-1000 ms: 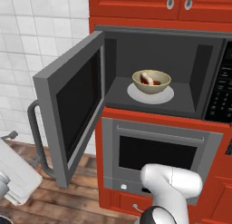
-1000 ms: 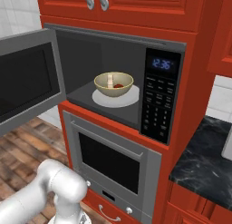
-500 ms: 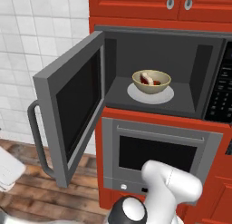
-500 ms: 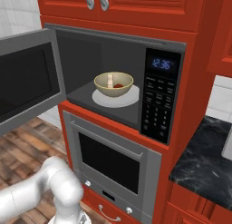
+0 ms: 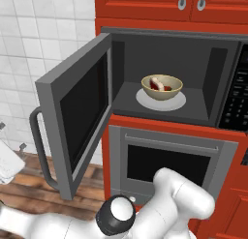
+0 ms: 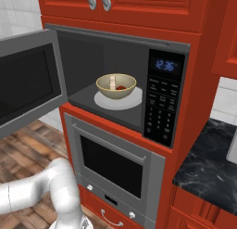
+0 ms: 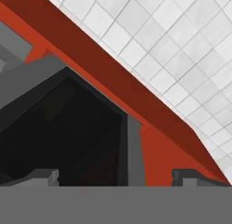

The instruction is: Place the bowl containing the steak and bell pepper in the microwave. Close the microwave door and press the start button to microwave the meal.

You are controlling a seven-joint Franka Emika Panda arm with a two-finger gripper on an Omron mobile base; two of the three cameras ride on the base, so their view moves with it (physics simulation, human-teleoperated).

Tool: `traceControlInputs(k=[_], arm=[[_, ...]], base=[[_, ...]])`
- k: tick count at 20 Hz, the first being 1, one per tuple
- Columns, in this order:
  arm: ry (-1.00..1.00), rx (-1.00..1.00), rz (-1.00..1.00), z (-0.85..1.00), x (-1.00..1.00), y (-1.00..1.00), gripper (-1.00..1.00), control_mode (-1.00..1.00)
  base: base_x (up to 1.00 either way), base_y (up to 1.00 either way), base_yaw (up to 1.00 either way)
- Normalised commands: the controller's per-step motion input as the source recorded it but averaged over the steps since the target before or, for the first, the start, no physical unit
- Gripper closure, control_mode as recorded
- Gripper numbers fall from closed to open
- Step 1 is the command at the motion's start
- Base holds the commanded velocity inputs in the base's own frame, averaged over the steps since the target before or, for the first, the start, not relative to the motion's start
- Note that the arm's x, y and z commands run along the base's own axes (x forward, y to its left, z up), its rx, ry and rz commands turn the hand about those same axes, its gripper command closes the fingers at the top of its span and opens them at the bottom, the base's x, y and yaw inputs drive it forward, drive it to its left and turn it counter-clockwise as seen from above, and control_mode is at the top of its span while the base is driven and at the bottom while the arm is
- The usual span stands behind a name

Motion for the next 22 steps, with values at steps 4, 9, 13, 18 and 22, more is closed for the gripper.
traceControlInputs(k=[4, 9, 13, 18, 22], arm=[[0.0, 0.01, -0.14, -0.02, -0.07, -0.62, -1.0, -1.0], [-0.04, 0.1, -0.1, 0.0, -0.56, -1.0, -1.0, -1.0], [-0.02, 0.13, -0.07, 0.0, -0.41, -1.0, -1.0, -1.0], [-0.07, 0.19, -0.02, 0.01, -0.12, -1.0, -1.0, -1.0], [-0.2, 0.26, 0.0, 0.0, -0.13, -1.0, -1.0, -1.0]], base=[[0.0, 0.0, 0.0], [0.0, 0.0, 0.0], [0.0, 0.0, 0.0], [0.0, 0.0, 0.0], [0.0, 0.0, 0.0]])
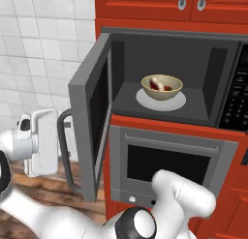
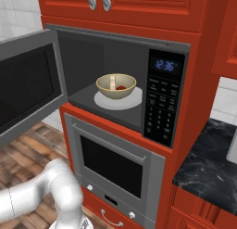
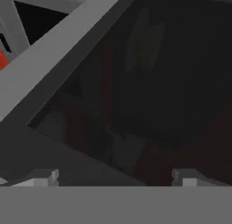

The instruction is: Place the bowl containing the steak and bell pepper in the microwave. Close the microwave door and press the start button to microwave the meal.

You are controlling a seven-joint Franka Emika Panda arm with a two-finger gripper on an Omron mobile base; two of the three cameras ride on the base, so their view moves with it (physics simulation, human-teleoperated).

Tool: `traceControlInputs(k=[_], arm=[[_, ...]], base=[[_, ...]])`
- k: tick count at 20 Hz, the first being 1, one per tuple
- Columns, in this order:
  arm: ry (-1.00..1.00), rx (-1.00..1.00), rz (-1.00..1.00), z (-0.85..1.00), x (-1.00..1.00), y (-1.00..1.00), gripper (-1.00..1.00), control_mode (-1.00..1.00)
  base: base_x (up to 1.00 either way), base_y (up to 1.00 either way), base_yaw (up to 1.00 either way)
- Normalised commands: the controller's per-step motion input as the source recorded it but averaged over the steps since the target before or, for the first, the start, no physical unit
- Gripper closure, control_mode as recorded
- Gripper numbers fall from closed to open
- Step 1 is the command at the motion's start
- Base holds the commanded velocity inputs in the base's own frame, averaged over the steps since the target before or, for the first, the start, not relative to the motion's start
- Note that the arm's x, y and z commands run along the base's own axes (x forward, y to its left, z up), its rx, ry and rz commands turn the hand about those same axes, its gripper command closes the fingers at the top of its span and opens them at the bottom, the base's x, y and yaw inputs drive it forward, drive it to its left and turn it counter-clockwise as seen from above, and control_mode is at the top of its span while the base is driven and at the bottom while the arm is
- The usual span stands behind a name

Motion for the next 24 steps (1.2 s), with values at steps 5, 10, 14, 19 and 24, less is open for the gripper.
traceControlInputs(k=[5, 10, 14, 19, 24], arm=[[-0.29, 0.33, 0.0, 0.0, -0.26, -1.0, -1.0, -1.0], [-0.33, 0.34, 0.0, 0.0, -0.46, -1.0, -1.0, -1.0], [-0.33, 0.34, 0.0, 0.0, -0.44, -1.0, -1.0, -1.0], [-0.26, 0.34, 0.02, 0.0, -0.12, -1.0, -1.0, -1.0], [-0.06, 0.27, 0.0, 0.0, 0.01, -1.0, -1.0, -1.0]], base=[[0.0, 0.0, 0.0], [0.0, 0.0, 0.0], [0.0, 0.0, 0.0], [0.0, 0.0, 0.0], [0.0, 0.0, 0.0]])
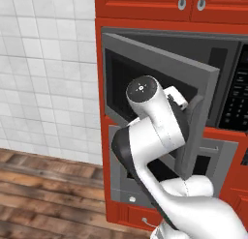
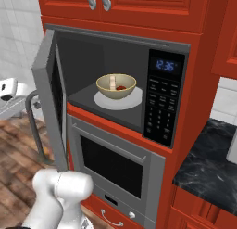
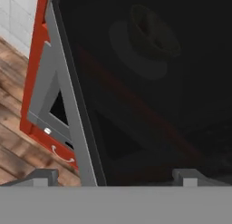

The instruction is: Place the bowl containing the steak and bell pepper in the microwave. Close the microwave door and press the start button to microwave the meal.

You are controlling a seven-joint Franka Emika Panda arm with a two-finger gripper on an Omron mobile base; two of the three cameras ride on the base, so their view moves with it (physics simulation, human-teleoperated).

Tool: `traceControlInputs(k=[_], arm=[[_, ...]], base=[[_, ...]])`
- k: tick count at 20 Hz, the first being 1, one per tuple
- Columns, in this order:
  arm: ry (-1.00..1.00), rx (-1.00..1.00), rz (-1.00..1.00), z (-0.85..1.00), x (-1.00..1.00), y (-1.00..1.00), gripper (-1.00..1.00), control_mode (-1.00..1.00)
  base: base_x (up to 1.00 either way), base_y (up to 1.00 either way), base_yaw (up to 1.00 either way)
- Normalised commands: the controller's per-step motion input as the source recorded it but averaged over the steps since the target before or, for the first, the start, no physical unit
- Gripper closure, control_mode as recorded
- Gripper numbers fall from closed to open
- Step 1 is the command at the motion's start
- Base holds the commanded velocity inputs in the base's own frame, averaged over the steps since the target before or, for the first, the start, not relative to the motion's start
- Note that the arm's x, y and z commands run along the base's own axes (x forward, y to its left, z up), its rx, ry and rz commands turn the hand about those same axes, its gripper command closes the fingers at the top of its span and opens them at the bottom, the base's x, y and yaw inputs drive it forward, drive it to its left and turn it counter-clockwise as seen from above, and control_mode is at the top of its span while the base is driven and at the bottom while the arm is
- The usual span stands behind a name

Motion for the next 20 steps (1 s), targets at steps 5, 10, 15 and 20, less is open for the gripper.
traceControlInputs(k=[5, 10, 15, 20], arm=[[0.03, 0.12, 0.0, 0.0, 0.34, -1.0, -1.0, -1.0], [0.04, 0.01, 0.0, -0.11, 0.72, -0.81, -1.0, -1.0], [0.0, -0.06, -0.01, -0.22, 0.88, -0.44, -1.0, -1.0], [0.0, -0.12, -0.03, -0.25, 0.96, -0.37, -1.0, -1.0]], base=[[0.0, 0.0, 0.0], [0.0, 0.0, 0.0], [0.0, 0.0, 0.0], [0.0, 0.0, 0.0]])
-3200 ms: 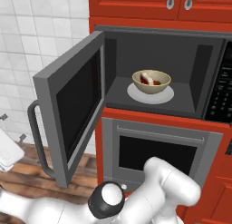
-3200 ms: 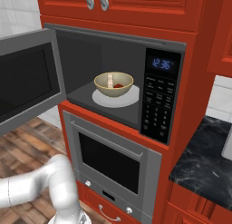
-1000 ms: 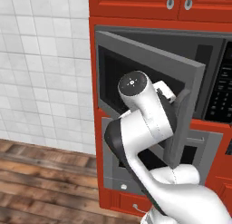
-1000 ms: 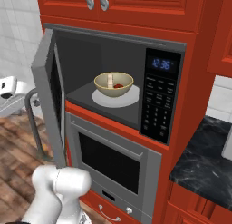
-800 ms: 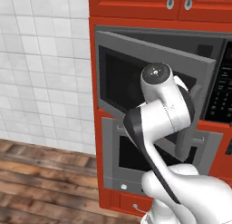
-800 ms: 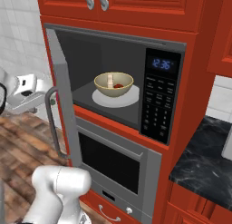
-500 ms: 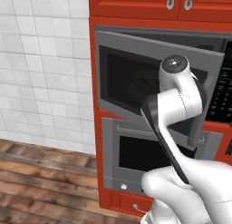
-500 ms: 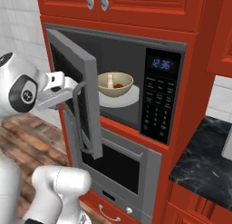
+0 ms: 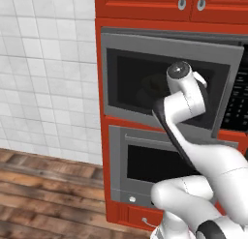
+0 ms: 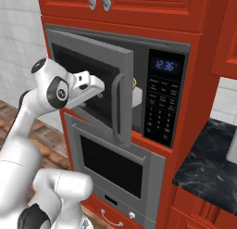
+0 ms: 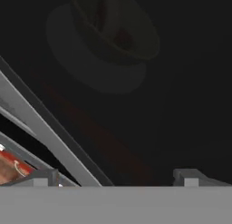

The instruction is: Place the bowl containing the steak and bell pepper in the microwave. Close the microwave door and press the start button to microwave the meal.

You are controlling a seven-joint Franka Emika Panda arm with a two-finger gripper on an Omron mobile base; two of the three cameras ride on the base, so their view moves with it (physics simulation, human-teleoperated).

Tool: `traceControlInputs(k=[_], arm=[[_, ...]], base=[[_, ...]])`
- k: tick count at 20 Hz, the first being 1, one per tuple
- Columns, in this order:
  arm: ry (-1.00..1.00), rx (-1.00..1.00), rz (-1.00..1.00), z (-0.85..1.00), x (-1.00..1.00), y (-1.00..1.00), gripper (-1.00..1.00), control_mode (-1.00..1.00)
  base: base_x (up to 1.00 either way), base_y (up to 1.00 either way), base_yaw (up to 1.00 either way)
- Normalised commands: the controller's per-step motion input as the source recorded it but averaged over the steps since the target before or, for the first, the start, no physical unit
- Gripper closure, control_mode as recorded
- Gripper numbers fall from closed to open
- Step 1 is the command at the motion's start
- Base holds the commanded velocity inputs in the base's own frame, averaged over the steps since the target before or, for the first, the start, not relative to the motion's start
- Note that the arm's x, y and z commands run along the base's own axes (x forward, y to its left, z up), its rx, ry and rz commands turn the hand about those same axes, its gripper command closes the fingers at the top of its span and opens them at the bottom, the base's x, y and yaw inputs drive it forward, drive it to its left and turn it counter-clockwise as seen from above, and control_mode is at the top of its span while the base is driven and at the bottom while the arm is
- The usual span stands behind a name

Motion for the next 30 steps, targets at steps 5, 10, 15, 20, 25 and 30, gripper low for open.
traceControlInputs(k=[5, 10, 15, 20, 25, 30], arm=[[0.0, -0.1, -0.05, -0.12, 0.96, -0.37, -1.0, -1.0], [0.0, -0.01, -0.06, 0.0, 0.87, -0.38, -1.0, -1.0], [0.0, 0.0, -0.04, 0.02, 0.74, -0.46, -1.0, -1.0], [-0.3, -0.05, -0.03, -0.53, 0.26, -0.28, -1.0, -1.0], [-0.84, -0.2, -0.13, -1.0, -0.56, -0.05, -1.0, -1.0], [-0.61, -0.08, -0.1, -0.26, -0.95, -0.07, -1.0, -1.0]], base=[[0.0, 0.0, 0.0], [0.0, 0.0, 0.0], [0.0, 0.0, 0.0], [0.0, 0.0, 0.0], [0.0, 0.0, 0.0], [0.0, 0.0, 0.0]])
